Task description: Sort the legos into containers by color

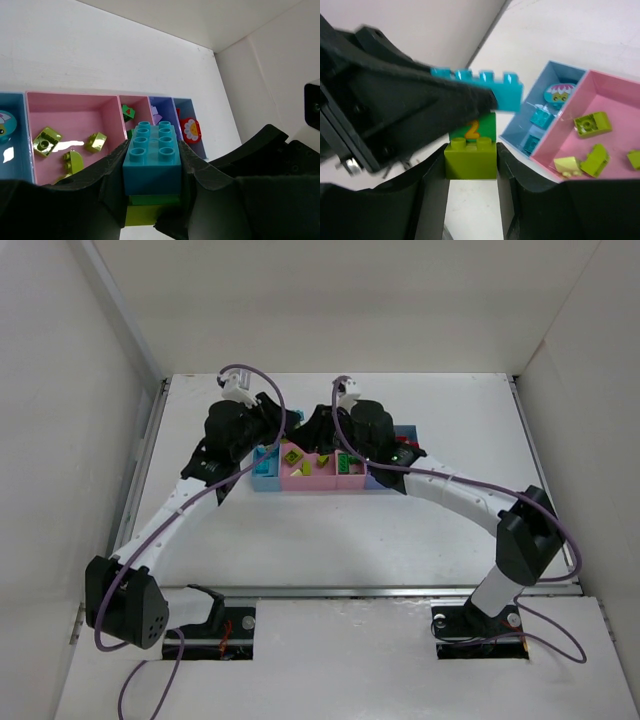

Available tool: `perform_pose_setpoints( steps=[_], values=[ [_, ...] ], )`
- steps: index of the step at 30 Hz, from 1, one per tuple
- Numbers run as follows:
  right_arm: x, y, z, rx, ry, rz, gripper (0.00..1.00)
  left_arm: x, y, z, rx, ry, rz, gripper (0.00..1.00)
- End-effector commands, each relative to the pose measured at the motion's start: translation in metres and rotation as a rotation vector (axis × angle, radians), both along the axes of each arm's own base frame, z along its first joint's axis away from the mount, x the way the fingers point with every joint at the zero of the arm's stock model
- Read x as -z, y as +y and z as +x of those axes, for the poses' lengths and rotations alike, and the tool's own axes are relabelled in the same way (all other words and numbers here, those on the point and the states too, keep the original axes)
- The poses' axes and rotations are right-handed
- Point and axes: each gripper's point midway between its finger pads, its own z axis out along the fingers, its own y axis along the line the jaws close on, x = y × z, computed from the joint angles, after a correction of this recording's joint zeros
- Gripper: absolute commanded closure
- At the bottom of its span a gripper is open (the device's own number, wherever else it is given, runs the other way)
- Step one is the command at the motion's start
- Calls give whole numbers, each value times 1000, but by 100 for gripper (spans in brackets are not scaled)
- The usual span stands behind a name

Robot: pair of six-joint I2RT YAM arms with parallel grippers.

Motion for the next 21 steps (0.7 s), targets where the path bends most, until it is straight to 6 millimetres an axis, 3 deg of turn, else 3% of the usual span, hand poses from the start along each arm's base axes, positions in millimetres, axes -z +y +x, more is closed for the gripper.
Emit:
perform_pose_setpoints(
  steps=[1, 5, 9, 13, 16, 19, 21],
  values=[
    [-1, -19, -2, 33, -55, -62, 100, -33, 23, 16, -54, -113, 16, 100],
    [10, -29, -9, 35, -55, -106, 100, -34, 37, 25, -91, -117, 26, 100],
    [11, -31, -11, 35, -54, -107, 100, -26, 37, 20, -80, -97, 41, 100],
    [1, -26, -10, 6, -96, -111, 100, -7, 39, 15, -78, -45, 57, 100],
    [-5, -25, -9, 7, -105, -103, 100, -4, 41, 9, -73, -50, 82, 100],
    [-7, -27, -6, 24, -113, -112, 100, 18, 48, 8, -72, -27, 134, 100],
    [-5, -28, -6, 23, -106, -118, 100, 37, 60, 14, -89, -64, 268, 100]
  ],
)
